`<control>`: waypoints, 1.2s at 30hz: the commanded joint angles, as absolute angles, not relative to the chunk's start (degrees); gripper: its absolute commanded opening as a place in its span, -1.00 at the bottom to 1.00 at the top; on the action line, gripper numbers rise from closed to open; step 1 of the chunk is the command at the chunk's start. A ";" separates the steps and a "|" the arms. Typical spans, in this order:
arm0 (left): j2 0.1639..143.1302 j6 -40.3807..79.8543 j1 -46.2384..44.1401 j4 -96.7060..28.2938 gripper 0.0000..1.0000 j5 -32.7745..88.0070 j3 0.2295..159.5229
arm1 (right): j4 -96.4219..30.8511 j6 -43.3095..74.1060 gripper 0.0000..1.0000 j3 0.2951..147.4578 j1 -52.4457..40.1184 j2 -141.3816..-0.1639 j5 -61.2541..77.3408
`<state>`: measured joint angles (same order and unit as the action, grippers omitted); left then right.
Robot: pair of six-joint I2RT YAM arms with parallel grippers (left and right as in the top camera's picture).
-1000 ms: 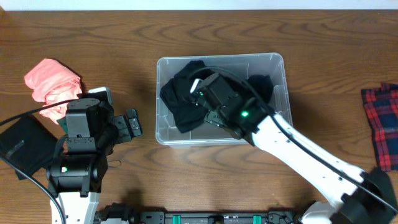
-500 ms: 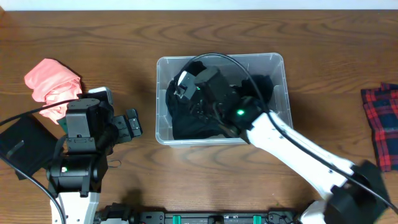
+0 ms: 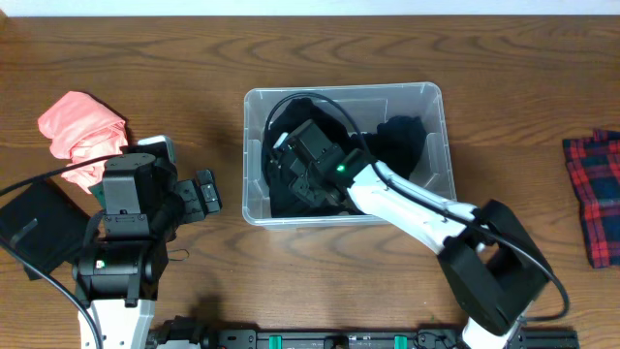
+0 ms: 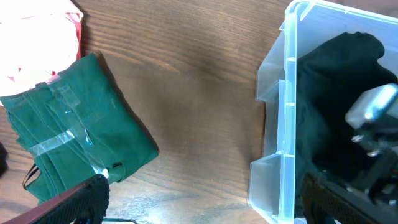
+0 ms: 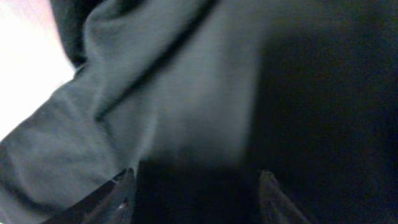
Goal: Pack container
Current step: 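Place the second black garment into the bin and press it flat, then move the right gripper back to grasp the red plaid shirt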
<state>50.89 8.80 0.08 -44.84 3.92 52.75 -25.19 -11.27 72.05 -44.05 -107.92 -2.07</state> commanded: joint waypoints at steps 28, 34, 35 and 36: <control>50.92 9.04 -0.19 -44.93 0.96 4.01 53.98 | -38.94 -4.82 0.98 69.19 22.61 -107.22 -31.35; 50.92 9.04 -0.19 -44.95 0.96 3.99 53.95 | -36.58 -5.02 0.98 69.19 26.02 -112.22 -35.05; 50.92 9.04 -0.19 -44.95 0.96 3.99 53.98 | -35.70 -5.28 0.99 69.19 26.41 -112.75 -36.73; 50.92 9.04 -0.19 -44.95 0.96 3.99 53.98 | -34.52 -6.04 0.99 69.19 26.96 -113.32 -37.85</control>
